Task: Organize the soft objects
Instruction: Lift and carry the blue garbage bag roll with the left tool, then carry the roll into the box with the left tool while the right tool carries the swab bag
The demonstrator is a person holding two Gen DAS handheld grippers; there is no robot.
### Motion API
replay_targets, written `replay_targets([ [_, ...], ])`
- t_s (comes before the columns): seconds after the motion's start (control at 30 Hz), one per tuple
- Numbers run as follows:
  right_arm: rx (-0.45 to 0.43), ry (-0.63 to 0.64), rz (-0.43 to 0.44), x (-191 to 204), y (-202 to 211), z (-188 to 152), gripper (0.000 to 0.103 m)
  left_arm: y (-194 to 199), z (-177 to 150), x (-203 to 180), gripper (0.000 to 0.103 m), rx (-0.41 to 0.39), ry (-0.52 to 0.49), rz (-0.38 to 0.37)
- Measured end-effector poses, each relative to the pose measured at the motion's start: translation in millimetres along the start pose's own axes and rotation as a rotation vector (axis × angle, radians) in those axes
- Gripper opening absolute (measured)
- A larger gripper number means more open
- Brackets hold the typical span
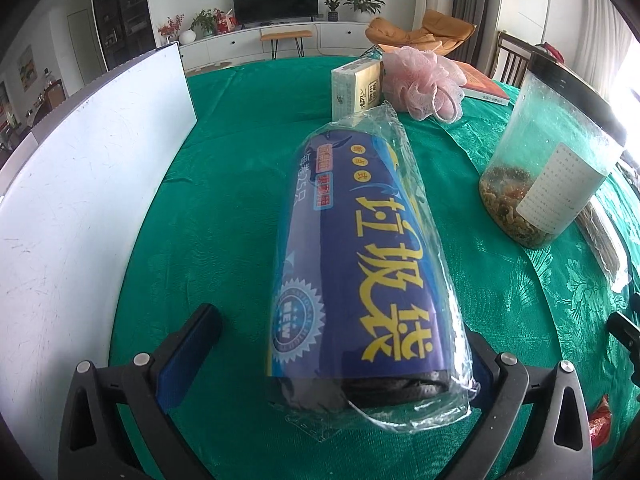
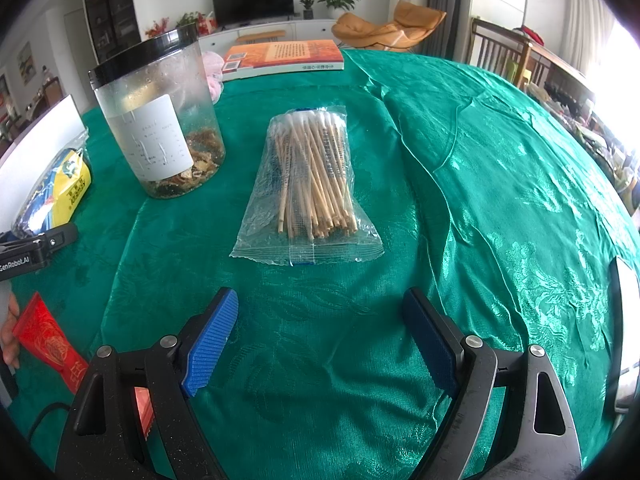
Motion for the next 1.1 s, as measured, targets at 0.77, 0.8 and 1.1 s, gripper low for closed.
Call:
replay_targets([
  [0.77,0.168,0.076,0.015,18.7,-50.0,86.4,0.08,18.1,39.1,-4.6,0.071,0.046,-0.045,-0.067],
  [0.8,0.176,0.082,0.017,21.1,-54.3,85.8,0.065,16.7,37.6,-5.9,0.057,0.061,-0.051,-0.078],
  [1.1,0.032,0.005,0.073,5.6,34.3,65.6,0.029,75.9,16.2,0.8,0.052,-0.034,0.072,-0.261],
])
Point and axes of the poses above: each gripper's, at about its wrist camera, not at the fingertips, and y roughly against the way its jaws point, x to its left, z to its top, the point moved 7 cm from there along -y, roughly the way its jaws point, and after that the axes turned 6 degrees about x, right-handed, at the moved point
